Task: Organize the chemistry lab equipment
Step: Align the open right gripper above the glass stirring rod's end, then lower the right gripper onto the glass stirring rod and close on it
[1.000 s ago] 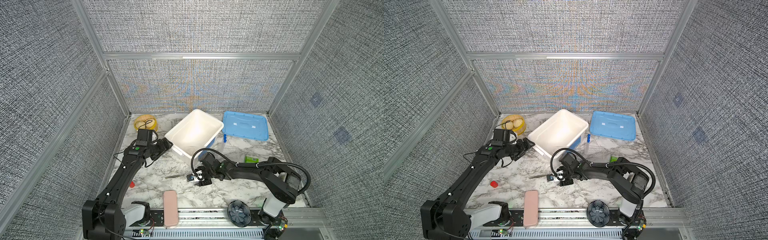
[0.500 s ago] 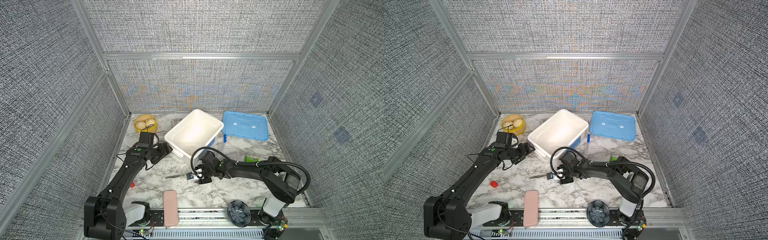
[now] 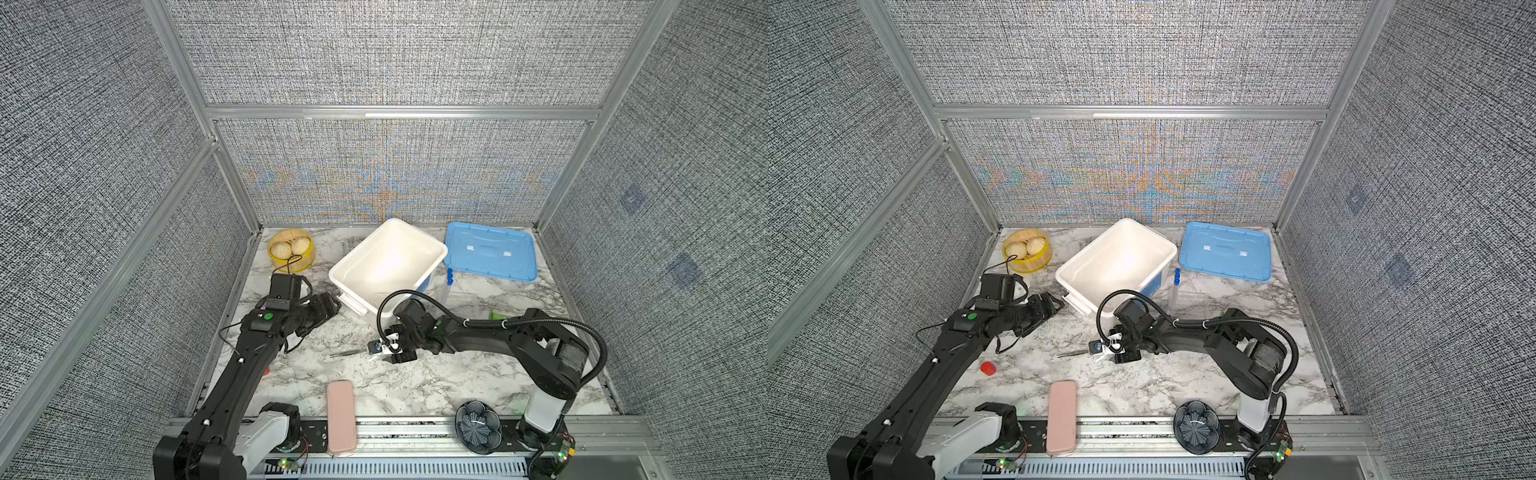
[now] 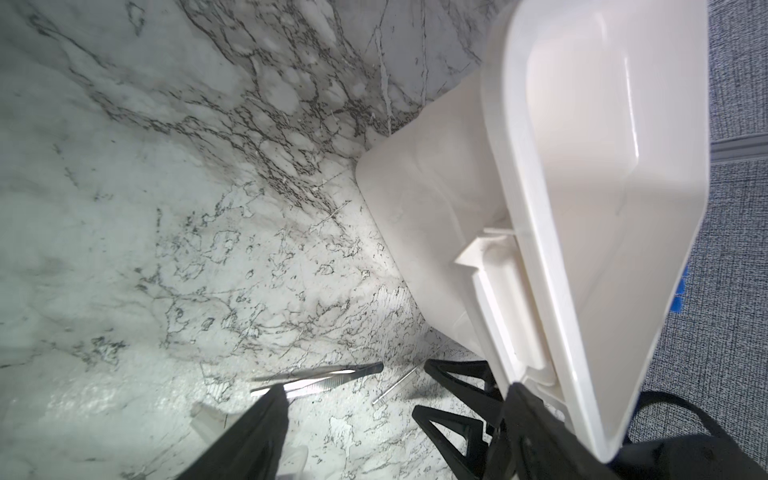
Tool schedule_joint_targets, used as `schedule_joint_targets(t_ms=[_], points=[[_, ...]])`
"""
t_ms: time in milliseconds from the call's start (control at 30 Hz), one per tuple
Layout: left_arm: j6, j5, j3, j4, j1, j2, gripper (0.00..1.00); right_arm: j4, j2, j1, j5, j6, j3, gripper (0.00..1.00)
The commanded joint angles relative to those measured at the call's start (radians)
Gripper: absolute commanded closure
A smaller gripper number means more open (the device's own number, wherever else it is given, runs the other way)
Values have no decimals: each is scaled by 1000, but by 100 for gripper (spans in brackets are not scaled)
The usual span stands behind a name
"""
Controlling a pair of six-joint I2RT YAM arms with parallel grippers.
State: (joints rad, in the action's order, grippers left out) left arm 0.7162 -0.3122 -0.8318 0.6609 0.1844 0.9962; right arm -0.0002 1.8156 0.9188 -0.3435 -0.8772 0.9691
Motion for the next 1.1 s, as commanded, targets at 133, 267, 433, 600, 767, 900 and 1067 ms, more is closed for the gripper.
schedule_joint_targets(t_ms=[133, 267, 433, 600, 767, 900, 1067], points=[[-4, 71, 5, 70, -1, -92, 15, -126, 52, -33, -117, 59, 65, 52], [11, 56, 14, 53, -2, -95, 15, -142, 45, -40, -158, 101, 33, 59], [12, 44, 6, 55, -1, -83, 15, -188, 48, -37, -149, 98, -9, 66], [3, 45, 11, 75, -2, -93, 15, -215, 11, -30, -113, 92, -38, 67], [-17, 27, 13, 89, -2, -119, 15, -187, -34, -23, -67, 90, -84, 68], [-21, 18, 10, 95, -2, -127, 15, -189, -48, -23, -71, 78, -64, 68], [-18, 4, 4, 95, -2, -115, 15, -247, -22, -23, -52, 34, 3, 68]])
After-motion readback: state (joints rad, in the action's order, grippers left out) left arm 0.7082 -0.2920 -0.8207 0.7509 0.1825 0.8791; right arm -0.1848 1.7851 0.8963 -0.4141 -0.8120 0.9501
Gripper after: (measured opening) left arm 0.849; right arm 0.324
